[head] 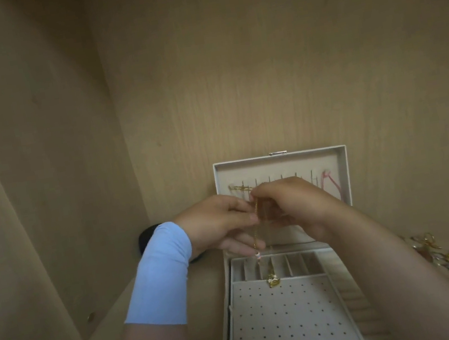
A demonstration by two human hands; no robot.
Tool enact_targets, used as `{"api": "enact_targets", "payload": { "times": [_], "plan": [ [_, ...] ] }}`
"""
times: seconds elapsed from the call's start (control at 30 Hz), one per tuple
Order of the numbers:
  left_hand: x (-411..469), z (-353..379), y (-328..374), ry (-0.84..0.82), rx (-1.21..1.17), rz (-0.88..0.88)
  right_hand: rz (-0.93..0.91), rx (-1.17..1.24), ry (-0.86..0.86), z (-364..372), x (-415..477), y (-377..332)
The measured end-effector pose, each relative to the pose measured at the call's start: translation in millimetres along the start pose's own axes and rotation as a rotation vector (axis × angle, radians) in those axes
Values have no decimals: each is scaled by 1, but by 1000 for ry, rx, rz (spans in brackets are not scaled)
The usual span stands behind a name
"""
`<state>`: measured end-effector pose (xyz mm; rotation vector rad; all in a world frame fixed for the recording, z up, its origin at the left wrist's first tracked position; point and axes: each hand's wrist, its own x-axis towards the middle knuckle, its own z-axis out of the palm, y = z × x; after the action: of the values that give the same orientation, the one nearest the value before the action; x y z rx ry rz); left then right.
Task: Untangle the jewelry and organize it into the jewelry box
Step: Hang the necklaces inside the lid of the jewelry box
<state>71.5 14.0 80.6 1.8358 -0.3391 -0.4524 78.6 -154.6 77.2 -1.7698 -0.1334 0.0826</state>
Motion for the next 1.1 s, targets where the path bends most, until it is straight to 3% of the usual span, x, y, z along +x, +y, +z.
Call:
{"api": "enact_targets", "payload": {
  "times": [0.2, 0.3, 0.4, 0.5, 0.6, 0.77, 0.9, 1.1],
  "plan": [
    [13, 11, -8, 10, 88, -29, -149, -23, 38, 0, 6, 3],
    [9, 6, -4, 80, 147, 3, -155, -190, 30, -8, 6, 5],
    [5, 0, 2, 208, 299, 80, -12, -552, -151, -20, 0, 6],
    [4, -1, 5, 282, 358, 148, 2, -597, -324, -12, -5, 10],
    [2, 0, 6, 311, 352, 180, -101, -456, -218, 2, -2, 14],
    [-2, -6, 1, 377, 446, 158, -131, -470, -121, 0, -3, 11],
    [-4, -13, -16, 457, 677, 119, -214, -481, -5, 0, -3, 3],
    [-2, -2, -47, 617, 1164, 224, -270, -373, 131, 1, 4, -8]
  ]
}}
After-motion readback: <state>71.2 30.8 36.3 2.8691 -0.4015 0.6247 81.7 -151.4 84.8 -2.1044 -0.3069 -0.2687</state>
